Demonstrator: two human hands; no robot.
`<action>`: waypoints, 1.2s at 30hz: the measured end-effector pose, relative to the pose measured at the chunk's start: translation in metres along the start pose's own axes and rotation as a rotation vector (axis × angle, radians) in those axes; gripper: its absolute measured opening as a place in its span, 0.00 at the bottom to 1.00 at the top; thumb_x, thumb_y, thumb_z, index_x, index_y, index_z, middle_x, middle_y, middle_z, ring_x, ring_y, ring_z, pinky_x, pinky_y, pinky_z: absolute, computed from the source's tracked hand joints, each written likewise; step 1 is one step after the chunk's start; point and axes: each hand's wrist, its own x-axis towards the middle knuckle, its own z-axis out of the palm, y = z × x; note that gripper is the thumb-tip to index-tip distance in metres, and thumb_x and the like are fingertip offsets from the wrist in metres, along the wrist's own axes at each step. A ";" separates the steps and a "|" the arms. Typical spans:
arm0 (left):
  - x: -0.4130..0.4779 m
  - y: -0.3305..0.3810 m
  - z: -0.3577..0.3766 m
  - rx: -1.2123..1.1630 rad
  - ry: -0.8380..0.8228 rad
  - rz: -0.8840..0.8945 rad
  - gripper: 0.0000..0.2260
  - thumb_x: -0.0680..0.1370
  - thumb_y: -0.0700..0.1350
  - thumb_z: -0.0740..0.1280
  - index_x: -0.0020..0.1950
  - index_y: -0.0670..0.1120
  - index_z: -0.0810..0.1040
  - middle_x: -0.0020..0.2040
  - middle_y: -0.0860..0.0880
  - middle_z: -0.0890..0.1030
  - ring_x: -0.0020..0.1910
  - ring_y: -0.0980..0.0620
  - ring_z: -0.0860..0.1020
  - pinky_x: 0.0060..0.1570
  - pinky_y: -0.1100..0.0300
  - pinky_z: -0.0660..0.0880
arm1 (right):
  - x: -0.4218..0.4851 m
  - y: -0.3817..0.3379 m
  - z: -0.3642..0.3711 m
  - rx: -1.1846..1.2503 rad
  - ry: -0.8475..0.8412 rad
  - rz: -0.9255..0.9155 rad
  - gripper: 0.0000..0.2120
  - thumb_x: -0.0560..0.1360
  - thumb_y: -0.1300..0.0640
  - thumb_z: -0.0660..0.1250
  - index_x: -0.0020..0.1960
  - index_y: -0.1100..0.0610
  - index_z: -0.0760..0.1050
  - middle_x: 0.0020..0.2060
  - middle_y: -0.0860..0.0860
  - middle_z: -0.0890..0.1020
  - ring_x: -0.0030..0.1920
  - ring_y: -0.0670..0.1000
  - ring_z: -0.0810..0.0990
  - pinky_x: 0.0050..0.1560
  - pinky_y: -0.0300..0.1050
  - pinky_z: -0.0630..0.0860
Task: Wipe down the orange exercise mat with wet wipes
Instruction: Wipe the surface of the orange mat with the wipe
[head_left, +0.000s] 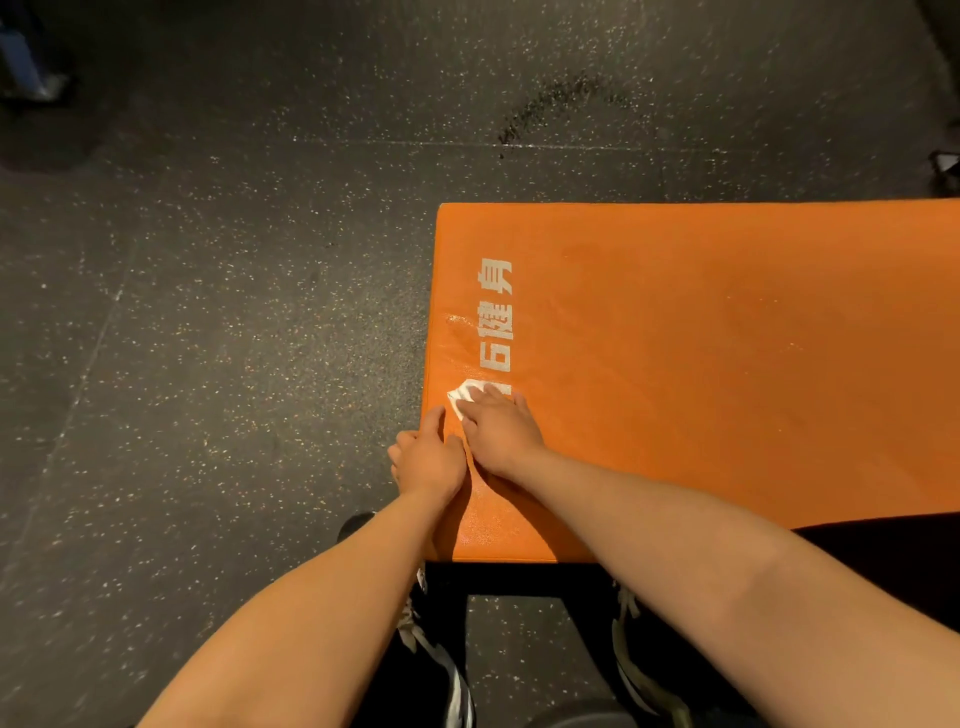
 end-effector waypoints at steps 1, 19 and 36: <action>0.001 0.001 -0.001 0.009 -0.011 0.014 0.24 0.83 0.50 0.57 0.79 0.59 0.60 0.71 0.41 0.66 0.70 0.39 0.62 0.71 0.47 0.60 | 0.001 0.007 -0.002 -0.039 0.008 0.038 0.23 0.86 0.52 0.50 0.81 0.49 0.60 0.82 0.50 0.54 0.82 0.53 0.48 0.79 0.61 0.44; -0.004 0.001 -0.001 -0.104 0.051 0.138 0.23 0.83 0.45 0.56 0.79 0.56 0.64 0.72 0.43 0.61 0.70 0.43 0.59 0.72 0.51 0.59 | 0.004 0.022 0.000 0.080 0.164 0.227 0.25 0.86 0.52 0.50 0.82 0.48 0.54 0.83 0.50 0.48 0.82 0.52 0.44 0.79 0.59 0.42; -0.008 0.000 -0.007 -0.147 0.066 0.145 0.24 0.83 0.40 0.54 0.79 0.54 0.64 0.68 0.45 0.64 0.66 0.45 0.61 0.63 0.59 0.58 | -0.004 0.018 0.005 0.200 0.193 0.223 0.25 0.85 0.54 0.52 0.82 0.50 0.55 0.82 0.50 0.52 0.82 0.51 0.46 0.80 0.56 0.44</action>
